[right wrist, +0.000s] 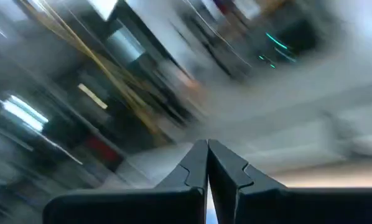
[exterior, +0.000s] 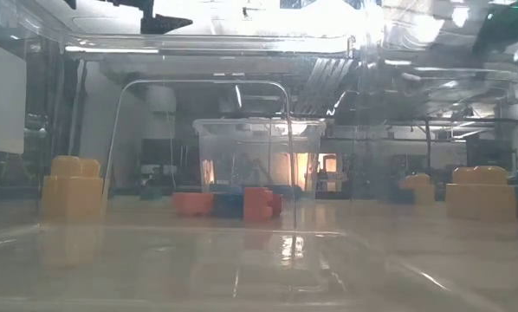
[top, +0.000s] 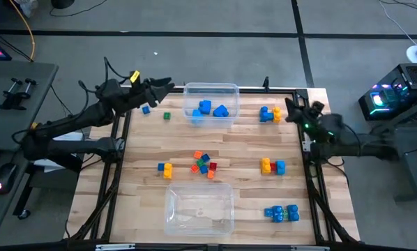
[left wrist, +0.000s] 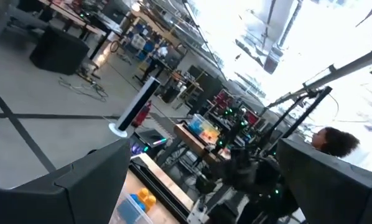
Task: Sort blocks by size
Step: Put the large yellow game piece into the top transparent bin
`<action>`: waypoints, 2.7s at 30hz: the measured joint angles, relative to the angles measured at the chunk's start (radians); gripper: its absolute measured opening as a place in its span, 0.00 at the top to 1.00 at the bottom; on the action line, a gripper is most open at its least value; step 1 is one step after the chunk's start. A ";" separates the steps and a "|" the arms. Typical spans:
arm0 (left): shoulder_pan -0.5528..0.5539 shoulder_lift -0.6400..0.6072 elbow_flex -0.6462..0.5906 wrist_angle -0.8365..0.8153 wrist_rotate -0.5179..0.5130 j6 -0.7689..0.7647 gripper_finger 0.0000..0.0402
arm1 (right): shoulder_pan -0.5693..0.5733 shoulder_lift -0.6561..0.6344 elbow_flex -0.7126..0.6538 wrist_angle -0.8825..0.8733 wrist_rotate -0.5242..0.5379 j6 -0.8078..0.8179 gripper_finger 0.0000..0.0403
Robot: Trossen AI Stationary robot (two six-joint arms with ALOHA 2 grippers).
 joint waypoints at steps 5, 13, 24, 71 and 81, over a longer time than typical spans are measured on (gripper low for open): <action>0.024 0.000 0.000 -0.001 0.050 -0.016 0.03 | -0.238 0.177 0.241 -0.813 -0.249 0.313 0.90; 0.031 0.000 0.000 -0.004 0.143 -0.021 0.03 | -0.517 0.466 0.266 -0.605 -0.569 0.091 0.58; 0.031 0.000 0.000 -0.009 0.223 -0.024 0.03 | -0.737 0.951 0.402 -0.557 -0.739 -0.042 0.45; 0.065 0.000 0.000 -0.007 0.256 -0.021 0.03 | -0.662 0.939 0.693 -0.139 -0.884 -0.175 0.68; 0.065 0.000 0.000 -0.011 0.256 -0.021 0.03 | -0.360 1.160 0.689 0.198 -0.893 -0.102 0.67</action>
